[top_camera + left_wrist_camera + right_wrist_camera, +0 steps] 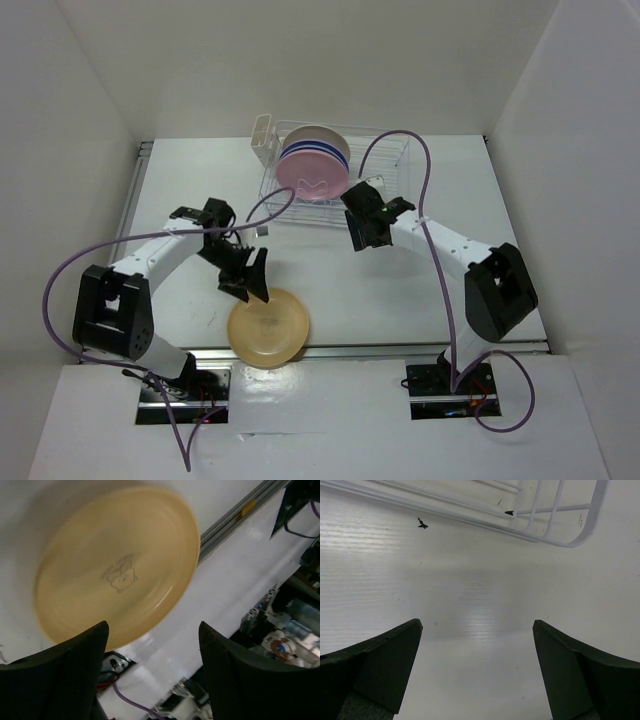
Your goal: Load the plates into the dish rack
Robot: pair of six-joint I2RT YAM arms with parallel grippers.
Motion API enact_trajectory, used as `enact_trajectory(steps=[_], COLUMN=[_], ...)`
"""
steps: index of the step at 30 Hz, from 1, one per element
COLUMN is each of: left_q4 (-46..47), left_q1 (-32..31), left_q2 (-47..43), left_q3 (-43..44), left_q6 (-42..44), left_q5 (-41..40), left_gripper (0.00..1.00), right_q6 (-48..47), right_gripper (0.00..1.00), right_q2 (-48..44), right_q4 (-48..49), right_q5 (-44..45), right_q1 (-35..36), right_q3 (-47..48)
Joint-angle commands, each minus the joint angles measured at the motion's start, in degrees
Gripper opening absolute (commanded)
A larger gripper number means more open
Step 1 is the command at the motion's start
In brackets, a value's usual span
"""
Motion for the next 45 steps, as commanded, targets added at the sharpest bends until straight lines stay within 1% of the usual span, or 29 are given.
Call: enact_trajectory(steps=[1,2,4,6,7,9,10,11,12,14,16,18,20,24,25,26,27,29,30,32,36,40,41,42,43,45], left_q4=[-1.4,0.2,0.3,0.3,1.3,3.9,4.0,3.2,3.2,3.7,3.1,1.0,1.0,1.8,1.8,1.8,2.4,3.0,3.0,3.0,3.0,3.0,3.0,3.0,3.0,3.0], left_q1=[-0.2,-0.2,-0.2,-0.2,-0.2,-0.2,-0.2,1.4,2.0,2.0,2.0,2.0,2.0,2.0,1.4,1.4,1.4,0.9,0.9,0.3,-2.8,-3.9,-3.9,-3.9,-3.9,-3.9], left_q2=[-2.4,-4.9,-5.0,-5.5,-5.5,-8.4,-8.4,-8.4,-8.4,-8.5,-6.9,-2.9,-1.1,5.4,8.3,9.1,9.7,10.5,11.2,12.6,15.6,18.1,19.0,19.7,19.7,20.8], left_q3=[-5.8,-5.8,-5.8,-5.8,-5.8,-6.5,-6.5,-6.0,-6.0,-5.3,-5.3,-4.8,-5.4,-5.9,-5.3,-5.3,-5.3,-5.8,-5.8,-5.8,-5.8,-5.2,-5.2,-5.2,-5.2,-4.6], left_q6=[-7.2,-8.9,-9.9,-9.9,-10.6,-9.3,-9.2,-10.0,-8.7,-8.7,-9.9,-11.3,-11.4,-11.4,-10.8,-10.8,-10.2,-9.7,-9.2,-9.2,-8.5,-9.7,-9.7,-9.7,-9.7,-9.7], left_q5=[-1.7,-6.4,-13.3,-14.9,-18.0,-18.0,-19.3,-20.5,-19.2,-20.4,-22.0,-24.2,-23.5,-23.2,-23.2,-23.2,-21.6,-21.0,-19.4,-19.4,-18.8,-21.3,-21.3,-21.9,-21.9,-21.9], left_gripper=[0.78,0.78,0.79,0.79,0.79,0.79,0.79,0.79,0.79,0.79,0.81,0.81,0.81,0.81,0.81,0.79,0.79,0.75,0.75,0.73,0.59,0.47,0.47,0.44,0.41,0.30], right_q6=[0.2,0.2,0.2,0.2,0.2,0.8,0.8,0.8,0.8,0.8,0.8,0.8,0.8,0.8,1.3,1.3,1.3,1.3,1.3,1.3,1.3,1.3,1.3,1.3,1.3,1.3], right_gripper=[1.00,1.00,1.00,1.00,1.00,1.00,1.00,1.00,1.00,1.00,1.00,1.00,1.00,1.00,1.00,1.00,1.00,1.00,1.00,1.00,1.00,1.00,1.00,1.00,1.00,1.00], right_q2=[-3.5,-3.5,-3.5,-3.5,-3.5,-3.5,-3.5,-3.5,-3.5,-4.1,-4.6,-5.2,-5.2,-5.7,-6.2,-6.2,-6.2,-6.7,-7.4,-7.4,-7.4,-6.3,-6.3,-6.3,-6.3,-6.3], right_q4=[2.0,2.0,2.0,2.0,2.0,2.6,2.6,2.6,2.6,3.2,3.2,3.7,3.7,3.7,3.7,3.1,3.1,3.1,3.1,3.1,3.1,3.1,3.1,3.1,3.1,3.1], right_q5=[-0.5,-1.1,-1.8,-2.4,-2.4,-2.4,-2.4,-2.4,-2.4,-2.4,-3.0,-3.0,-3.0,-1.8,-1.8,-1.1,-1.1,-0.5,-0.5,-0.5,-0.5,-0.5,-0.5,-0.5,-0.5,-0.5], right_q1=[0.6,0.6,0.6,0.6,0.6,0.6,0.6,0.6,0.6,0.6,0.6,0.6,0.6,0.6,0.6,0.6,0.6,0.6,0.6,0.6,0.6,0.6,0.6,0.6,0.6,0.6], right_q3=[-0.2,-0.2,-0.8,-0.8,-0.8,-1.3,-1.3,-1.8,-1.8,-3.0,-3.6,-3.6,-3.6,-4.1,-4.1,-4.1,-4.1,-4.8,-5.5,-5.5,-5.5,-5.0,-5.0,-5.0,-5.0,-5.0])
